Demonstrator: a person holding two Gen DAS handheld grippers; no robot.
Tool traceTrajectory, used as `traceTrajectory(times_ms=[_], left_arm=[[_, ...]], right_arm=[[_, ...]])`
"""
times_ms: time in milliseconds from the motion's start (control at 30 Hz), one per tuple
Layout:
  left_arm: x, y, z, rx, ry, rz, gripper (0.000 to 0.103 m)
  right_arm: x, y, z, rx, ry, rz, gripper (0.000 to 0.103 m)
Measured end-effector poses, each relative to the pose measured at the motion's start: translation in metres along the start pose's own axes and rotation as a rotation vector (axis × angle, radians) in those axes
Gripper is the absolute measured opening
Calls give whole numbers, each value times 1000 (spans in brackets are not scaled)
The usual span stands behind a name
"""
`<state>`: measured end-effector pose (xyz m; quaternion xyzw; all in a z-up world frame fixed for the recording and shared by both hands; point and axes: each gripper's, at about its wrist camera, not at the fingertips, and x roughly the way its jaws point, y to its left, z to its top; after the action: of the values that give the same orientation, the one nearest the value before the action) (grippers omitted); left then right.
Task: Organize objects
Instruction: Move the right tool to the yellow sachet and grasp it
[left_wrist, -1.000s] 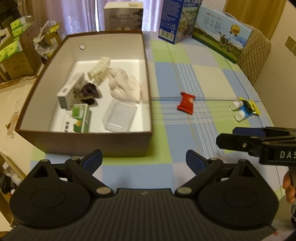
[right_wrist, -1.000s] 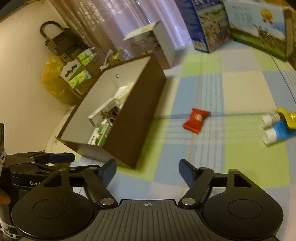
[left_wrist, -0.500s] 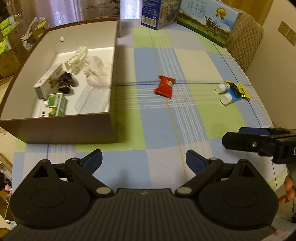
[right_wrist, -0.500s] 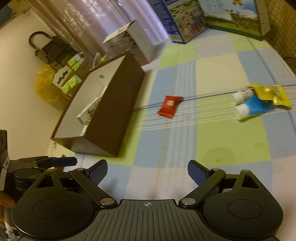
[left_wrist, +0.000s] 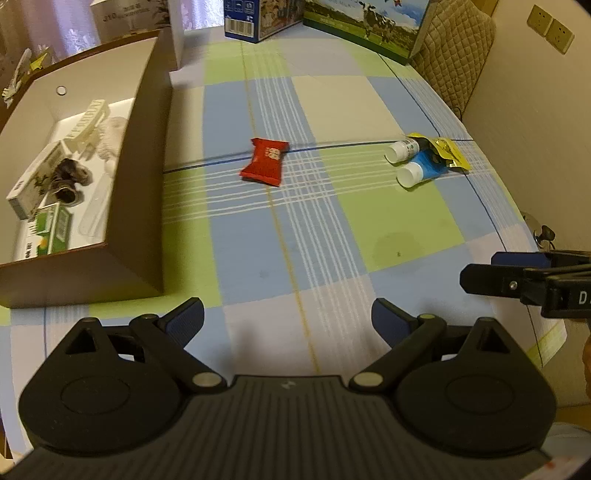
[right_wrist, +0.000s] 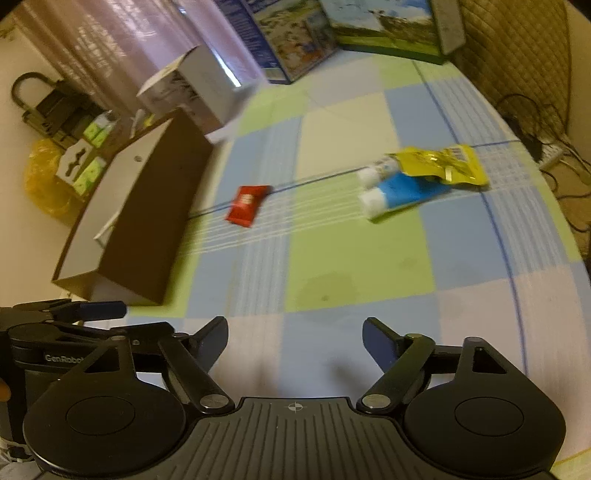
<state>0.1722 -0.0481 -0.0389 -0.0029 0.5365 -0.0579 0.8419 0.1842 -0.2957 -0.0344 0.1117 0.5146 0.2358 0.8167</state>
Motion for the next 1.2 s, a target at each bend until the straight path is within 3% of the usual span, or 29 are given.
traceTrajectory(times_ms=[433,767,1000,1200], left_arm=[[29,-15,12,-8,-13,0,95],[57,-16,32,4,-18,31,95],[74,-13,53,3,-25,52,95],[86,-7,68,-7,-19,66,95]], right_arm=[[1,-32,8,-146,-151,-213,76],[40,-48,23,-462,-266,-409,68],[76,-58,39,-573,-270,-414,61],[98,-66,56,-579,-293,-387,54]])
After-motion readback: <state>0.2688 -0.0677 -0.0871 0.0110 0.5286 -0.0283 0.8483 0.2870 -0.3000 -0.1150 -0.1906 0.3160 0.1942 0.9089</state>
